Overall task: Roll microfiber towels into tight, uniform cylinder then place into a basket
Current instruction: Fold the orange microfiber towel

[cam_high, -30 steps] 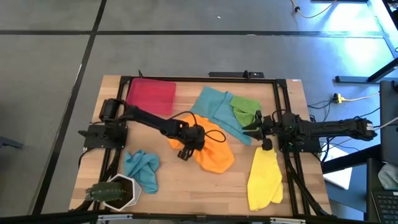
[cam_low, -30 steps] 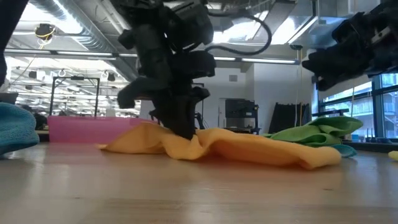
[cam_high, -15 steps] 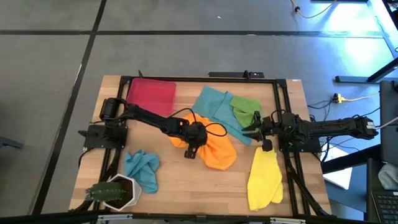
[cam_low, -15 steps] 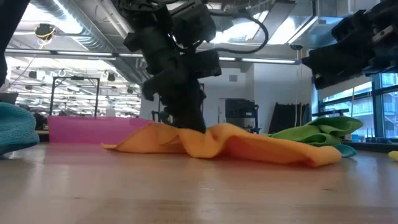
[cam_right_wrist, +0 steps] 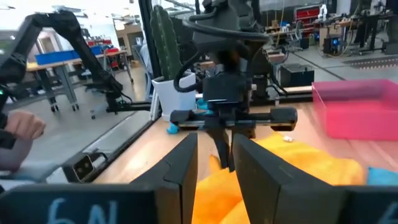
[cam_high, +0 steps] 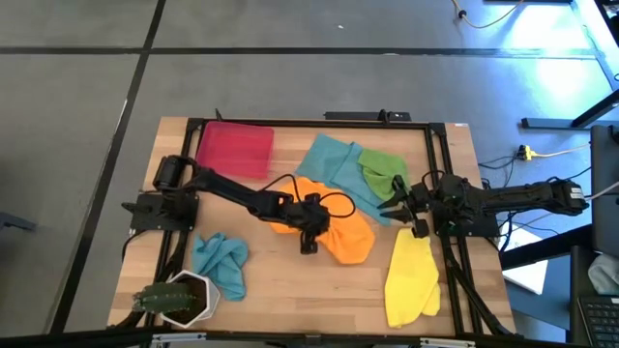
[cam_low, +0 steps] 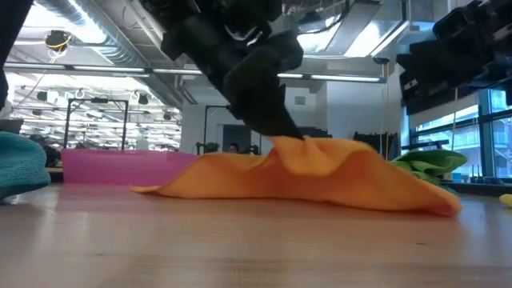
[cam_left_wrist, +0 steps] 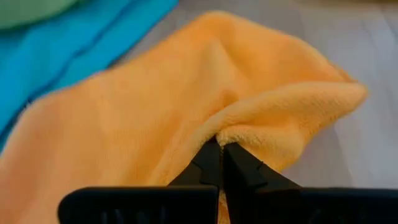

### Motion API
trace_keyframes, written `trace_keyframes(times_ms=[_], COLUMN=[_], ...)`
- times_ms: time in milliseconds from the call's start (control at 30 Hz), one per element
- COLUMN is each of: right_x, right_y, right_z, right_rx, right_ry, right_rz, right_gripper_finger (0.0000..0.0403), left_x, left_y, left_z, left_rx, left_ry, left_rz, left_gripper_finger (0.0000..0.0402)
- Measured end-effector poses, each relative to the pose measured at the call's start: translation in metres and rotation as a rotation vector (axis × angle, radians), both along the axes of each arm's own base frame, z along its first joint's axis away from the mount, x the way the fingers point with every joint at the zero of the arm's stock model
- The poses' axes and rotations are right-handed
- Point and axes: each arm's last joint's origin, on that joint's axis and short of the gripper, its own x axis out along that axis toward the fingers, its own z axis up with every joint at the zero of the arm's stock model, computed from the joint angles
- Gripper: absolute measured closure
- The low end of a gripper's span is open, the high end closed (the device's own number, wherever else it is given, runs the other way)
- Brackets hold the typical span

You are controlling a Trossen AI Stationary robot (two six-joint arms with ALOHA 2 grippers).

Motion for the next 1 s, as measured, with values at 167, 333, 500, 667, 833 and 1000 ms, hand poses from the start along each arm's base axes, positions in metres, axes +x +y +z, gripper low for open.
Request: trace_keyframes(times_ms=[167, 333, 500, 667, 833, 1000], right_x=[-0.001, -0.001, 0.001, 0.009, 0.024, 0.042], right_y=[0.011, 0.021, 0.027, 0.031, 0.034, 0.038], right_z=[0.0, 0.001, 0.002, 0.005, 0.008, 0.004], right_rx=[-0.014, -0.061, -0.048, -0.04, -0.044, -0.061], right_ry=[-0.006, -0.035, -0.046, 0.007, 0.078, 0.172], right_rz=[0.084, 0.124, 0.099, 0.065, 0.055, 0.071], right_gripper_finger=[0.0298, 0.0298, 0.0298, 0.0298, 0.0298, 0.0298], left_x=[0.002, 0.005, 0.003, 0.001, 0.001, 0.001], left_y=[-0.013, -0.024, -0.038, -0.047, -0.047, -0.044], left_z=[0.005, 0.011, 0.012, 0.012, 0.012, 0.012], left_rx=[-0.016, -0.048, -0.059, -0.019, -0.016, -0.019], left_ry=[-0.065, -0.153, -0.156, -0.156, -0.156, -0.155], left_rz=[0.035, 0.053, 0.021, -0.034, -0.034, -0.025], left_gripper_finger=[0.0401, 0.0401, 0.0401, 0.0401, 0.0401, 0.0401])
